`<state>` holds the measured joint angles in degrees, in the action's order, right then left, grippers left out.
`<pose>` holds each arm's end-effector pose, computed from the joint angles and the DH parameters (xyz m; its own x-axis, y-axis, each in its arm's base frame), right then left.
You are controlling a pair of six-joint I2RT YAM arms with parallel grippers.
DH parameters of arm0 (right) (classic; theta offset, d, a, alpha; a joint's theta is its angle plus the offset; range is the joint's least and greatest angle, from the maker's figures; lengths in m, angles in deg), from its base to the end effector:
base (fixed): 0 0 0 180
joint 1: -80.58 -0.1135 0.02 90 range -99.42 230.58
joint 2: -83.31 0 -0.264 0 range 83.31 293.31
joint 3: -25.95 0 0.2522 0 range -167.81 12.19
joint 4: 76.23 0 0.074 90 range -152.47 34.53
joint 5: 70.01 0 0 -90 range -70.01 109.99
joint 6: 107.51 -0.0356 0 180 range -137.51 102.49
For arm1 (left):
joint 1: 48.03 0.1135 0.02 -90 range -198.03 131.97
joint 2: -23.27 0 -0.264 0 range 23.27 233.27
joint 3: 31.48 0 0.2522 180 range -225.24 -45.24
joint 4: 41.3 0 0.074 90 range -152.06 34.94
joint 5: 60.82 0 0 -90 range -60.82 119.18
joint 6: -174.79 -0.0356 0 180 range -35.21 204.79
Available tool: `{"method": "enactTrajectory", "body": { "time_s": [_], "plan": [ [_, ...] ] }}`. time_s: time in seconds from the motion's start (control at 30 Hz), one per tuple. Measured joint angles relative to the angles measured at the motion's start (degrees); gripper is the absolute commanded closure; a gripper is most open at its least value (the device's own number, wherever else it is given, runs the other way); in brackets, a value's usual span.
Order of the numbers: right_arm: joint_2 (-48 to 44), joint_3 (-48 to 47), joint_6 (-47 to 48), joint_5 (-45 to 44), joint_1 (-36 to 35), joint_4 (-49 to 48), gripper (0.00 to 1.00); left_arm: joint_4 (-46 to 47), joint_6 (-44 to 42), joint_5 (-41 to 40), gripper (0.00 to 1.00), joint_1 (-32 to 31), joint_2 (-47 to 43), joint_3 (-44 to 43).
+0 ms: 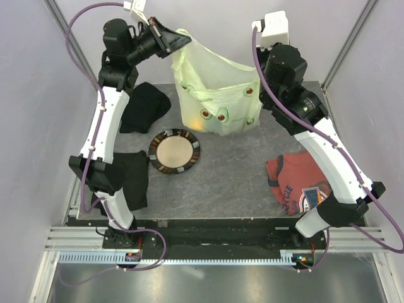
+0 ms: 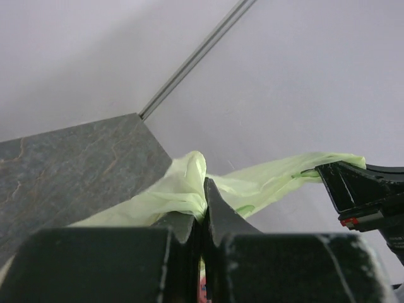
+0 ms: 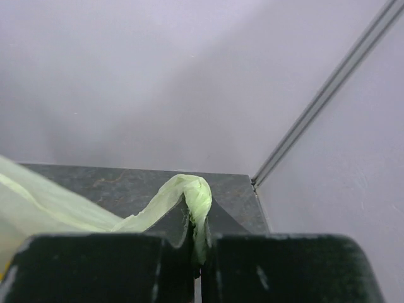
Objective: Place the fruits into the plastic bag
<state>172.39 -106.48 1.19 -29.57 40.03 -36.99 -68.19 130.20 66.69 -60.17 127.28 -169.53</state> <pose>0.2425 0.1718 0.5575 0.0019 -0.2721 -0.9623 0.1644 0.9493 -0.2681 0.3810 -0.1041 0.5235 -0.4540 -0.4802 -0.7505 0.6184 0.4366 -0.6534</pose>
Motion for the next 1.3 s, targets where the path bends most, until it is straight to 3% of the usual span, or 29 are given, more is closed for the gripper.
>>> {"method": "enactTrajectory", "body": {
  "time_s": [0.17, 0.37, 0.43, 0.5, 0.53, 0.63, 0.67, 0.8, 0.83, 0.87, 0.9, 0.93, 1.3],
  "plan": [
    [-0.6, 6.4, 0.5, 1.2, 3.6, -1.4, 1.00, 0.7, 1.7, 2.1, 0.98, -0.9, 8.5, -2.3],
    [-0.1, 15.1, -0.2, 4.2, 5.1, 0.4, 1.00, -2.3, 1.2, 3.1, 0.98, -3.0, 17.7, 2.4],
    [-0.1, 16.8, -1.1, 5.0, 5.7, 0.3, 0.94, -3.7, 0.5, 3.1, 0.97, -3.6, 18.8, 3.4],
    [-0.2, 18.2, -2.2, 5.9, 6.3, 0.3, 0.87, -4.9, -0.7, 3.1, 0.86, -4.1, 19.0, 3.7],
    [-0.2, 18.9, -2.8, 6.3, 6.4, 0.2, 0.78, -4.9, -1.5, 3.1, 0.81, -4.3, 18.9, 3.7],
    [-1.0, 21.2, -4.6, 8.1, 6.9, 0.1, 0.65, -4.9, -4.5, 2.3, 0.54, -4.6, 17.7, 4.0],
    [-1.6, 22.1, -5.2, 9.1, 7.1, 0.1, 0.60, -5.0, -5.4, 1.4, 0.35, -4.7, 17.0, 4.5],
    [-3.6, 24.0, -7.4, 12.7, 7.6, -0.1, 0.20, -5.2, -9.4, -2.5, 0.16, -4.9, 12.2, 8.3],
    [-4.4, 24.6, -7.9, 14.0, 7.9, -0.3, 0.16, -5.3, -10.5, -4.0, 0.14, -4.9, 10.3, 9.7],
    [-5.1, 25.2, -8.5, 15.1, 8.1, -0.4, 0.12, -5.3, -11.3, -4.9, 0.02, -5.0, 9.0, 10.5],
    [-6.2, 26.2, -8.6, 16.5, 8.4, -1.1, 0.03, -5.1, -12.0, -6.0, 0.02, -5.0, 7.5, 11.6],
    [-7.3, 27.2, -8.7, 18.0, 8.6, -1.6, 0.02, -5.1, -12.9, -7.4, 0.02, -5.0, 5.6, 12.9],
    [-21.6, 38.7, -11.5, 35.5, 9.4, -11.6, 0.02, -4.1, -17.9, -23.2, 0.01, -5.0, -15.1, 28.9]
  ]
}}
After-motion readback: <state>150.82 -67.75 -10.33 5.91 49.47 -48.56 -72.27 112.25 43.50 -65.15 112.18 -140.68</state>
